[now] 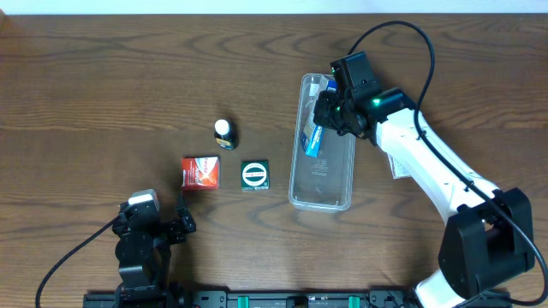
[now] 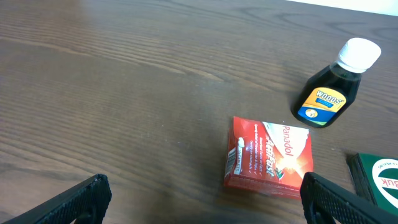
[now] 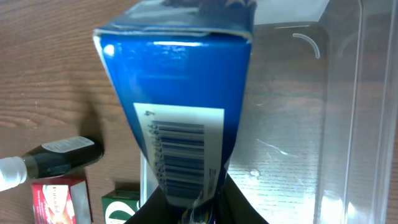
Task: Pack container
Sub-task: 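Carry the blue box over the clear container and lower it inside, then release the blue box and tip it flat into the container, then push the blue box down flat inside the container with the right gripper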
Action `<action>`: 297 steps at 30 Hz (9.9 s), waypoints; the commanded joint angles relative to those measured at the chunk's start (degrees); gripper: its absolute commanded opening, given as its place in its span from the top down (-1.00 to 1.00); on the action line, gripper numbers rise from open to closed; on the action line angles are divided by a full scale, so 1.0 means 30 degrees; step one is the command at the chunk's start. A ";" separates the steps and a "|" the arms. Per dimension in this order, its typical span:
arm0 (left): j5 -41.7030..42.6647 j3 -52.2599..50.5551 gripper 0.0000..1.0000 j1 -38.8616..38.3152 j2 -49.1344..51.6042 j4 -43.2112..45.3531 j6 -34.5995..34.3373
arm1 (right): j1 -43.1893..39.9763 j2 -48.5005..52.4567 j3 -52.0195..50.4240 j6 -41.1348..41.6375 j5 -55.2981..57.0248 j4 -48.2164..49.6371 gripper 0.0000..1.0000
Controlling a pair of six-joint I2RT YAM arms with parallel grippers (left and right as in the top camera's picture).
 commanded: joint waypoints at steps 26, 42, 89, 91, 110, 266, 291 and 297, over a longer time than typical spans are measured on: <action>0.0066 -0.0313 -0.96 0.0007 -0.0109 -0.0022 0.0321 | 0.0860 -0.2266 0.0160 -0.1464 -0.2798 -0.1355 0.75; 0.0066 -0.0313 -0.96 0.0007 -0.0109 -0.0022 0.0321 | 0.1479 -0.0612 0.0117 -0.1348 -0.2652 -0.2171 0.71; 0.0066 -0.0313 -0.96 0.0007 -0.0109 -0.0022 0.0321 | 0.0787 0.1413 0.0117 -0.0364 -0.0189 0.0831 0.73; 0.0066 -0.0313 -0.96 0.0007 -0.0109 -0.0022 0.0321 | 0.0765 0.1413 0.0117 0.0153 -0.0117 0.1173 0.71; 0.0066 -0.0313 -0.96 0.0007 -0.0109 -0.0022 0.0321 | 0.0765 0.1413 0.0109 0.0335 0.0452 0.3322 0.64; 0.0066 -0.0313 -0.96 0.0007 0.0138 -0.0022 0.0321 | 0.4036 0.3242 -0.0233 -0.9821 0.0306 -0.5923 0.98; 0.0066 -0.0313 -0.96 0.0007 0.0138 -0.0022 0.0321 | 0.4313 0.3075 -0.2106 -0.9828 0.4568 -0.2120 0.90; 0.0066 -0.0313 -0.96 0.0007 0.0138 -0.0022 0.0321 | 0.4772 0.1479 -0.2091 -0.9289 0.3920 -0.2543 0.58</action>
